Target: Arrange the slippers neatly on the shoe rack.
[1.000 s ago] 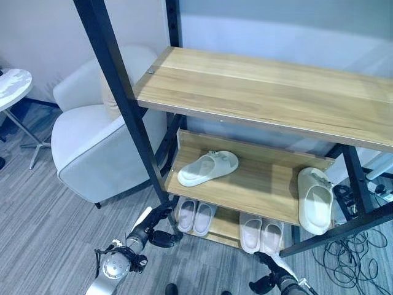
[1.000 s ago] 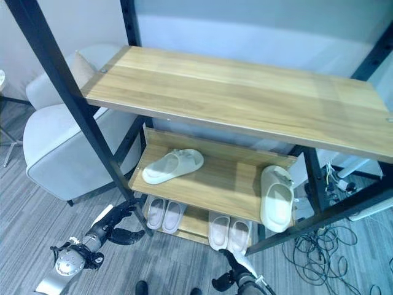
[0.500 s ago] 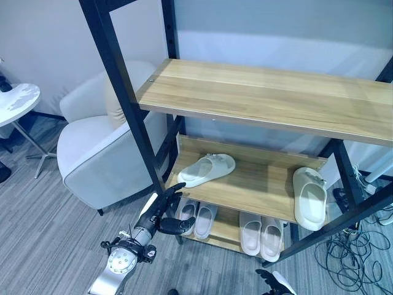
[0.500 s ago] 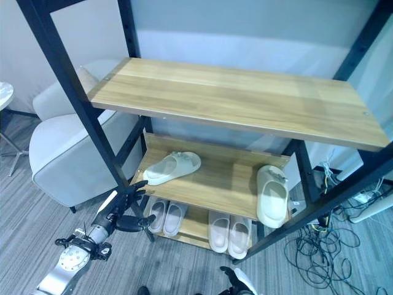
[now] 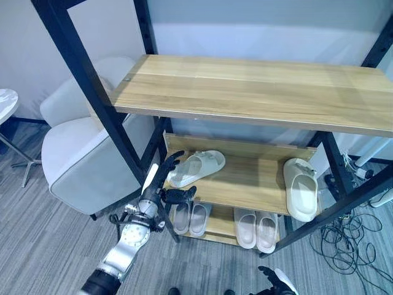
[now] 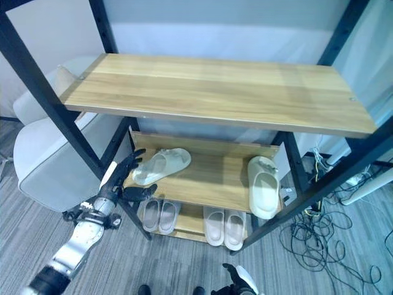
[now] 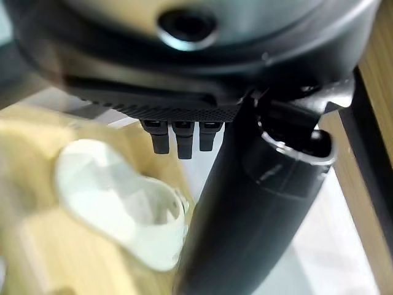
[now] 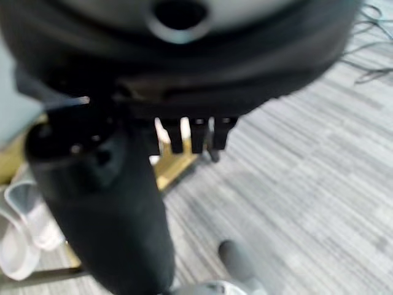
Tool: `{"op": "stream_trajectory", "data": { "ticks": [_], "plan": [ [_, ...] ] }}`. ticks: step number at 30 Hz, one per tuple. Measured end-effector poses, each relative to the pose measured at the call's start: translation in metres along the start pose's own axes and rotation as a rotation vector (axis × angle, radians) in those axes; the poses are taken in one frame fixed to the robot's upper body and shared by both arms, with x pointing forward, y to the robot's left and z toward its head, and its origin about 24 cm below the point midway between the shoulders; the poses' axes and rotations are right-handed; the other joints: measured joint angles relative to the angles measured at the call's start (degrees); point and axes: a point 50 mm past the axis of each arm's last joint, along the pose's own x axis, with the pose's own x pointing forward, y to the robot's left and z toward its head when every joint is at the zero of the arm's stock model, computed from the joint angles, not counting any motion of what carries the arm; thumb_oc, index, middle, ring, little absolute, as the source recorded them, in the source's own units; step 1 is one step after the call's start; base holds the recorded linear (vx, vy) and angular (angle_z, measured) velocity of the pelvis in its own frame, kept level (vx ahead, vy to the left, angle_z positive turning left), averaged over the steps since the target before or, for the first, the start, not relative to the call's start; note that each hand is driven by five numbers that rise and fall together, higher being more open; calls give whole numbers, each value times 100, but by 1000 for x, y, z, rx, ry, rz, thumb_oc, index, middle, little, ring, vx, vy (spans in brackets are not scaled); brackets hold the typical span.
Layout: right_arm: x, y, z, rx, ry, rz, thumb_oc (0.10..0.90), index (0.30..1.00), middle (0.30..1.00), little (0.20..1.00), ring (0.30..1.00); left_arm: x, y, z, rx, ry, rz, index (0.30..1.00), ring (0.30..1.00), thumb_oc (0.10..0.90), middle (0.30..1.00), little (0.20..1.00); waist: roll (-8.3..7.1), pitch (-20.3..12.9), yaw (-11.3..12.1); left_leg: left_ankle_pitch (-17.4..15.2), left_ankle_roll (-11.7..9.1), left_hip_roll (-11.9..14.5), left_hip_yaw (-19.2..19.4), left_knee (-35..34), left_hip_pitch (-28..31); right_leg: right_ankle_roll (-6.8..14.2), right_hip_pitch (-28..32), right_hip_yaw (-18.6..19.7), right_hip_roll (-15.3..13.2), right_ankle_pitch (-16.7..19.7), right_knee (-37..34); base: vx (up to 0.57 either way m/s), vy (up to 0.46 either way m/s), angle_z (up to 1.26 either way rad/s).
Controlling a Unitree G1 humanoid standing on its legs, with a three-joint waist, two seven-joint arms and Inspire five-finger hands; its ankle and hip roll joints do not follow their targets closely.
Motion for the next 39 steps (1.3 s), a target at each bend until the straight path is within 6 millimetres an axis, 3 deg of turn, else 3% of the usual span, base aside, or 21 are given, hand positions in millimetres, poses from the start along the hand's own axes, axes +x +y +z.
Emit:
{"op": "stream_trajectory", "data": {
  "ticks": [13, 29, 39],
  "plan": [
    [1, 0, 3, 15, -19, -1, 800, 900, 900, 900, 900, 36, -2, 15, 284, -101, -36, 900, 900, 800, 900, 900, 7, 0, -184, -1, -2, 13, 76, 0, -146, -53, -188, 69, 12, 42, 2, 9, 5, -3],
    [4, -2, 7, 19, -28, 2, 800, 900, 900, 900, 900, 69, 24, 20, 726, -166, -54, 900, 900, 800, 900, 900, 9, -21, -321, 0, 0, 11, 186, 1, -362, -76, -448, 129, 8, 87, 5, 0, 3, -2],
    [4, -1, 6, 10, -28, 17, 800, 900, 900, 900, 900, 82, 13, 24, 946, -221, -152, 900, 900, 800, 900, 900, -39, -232, -341, 3, 4, 10, 187, 2, -606, -72, -692, 128, 6, 117, 6, 0, 0, 0]
  ]
}}
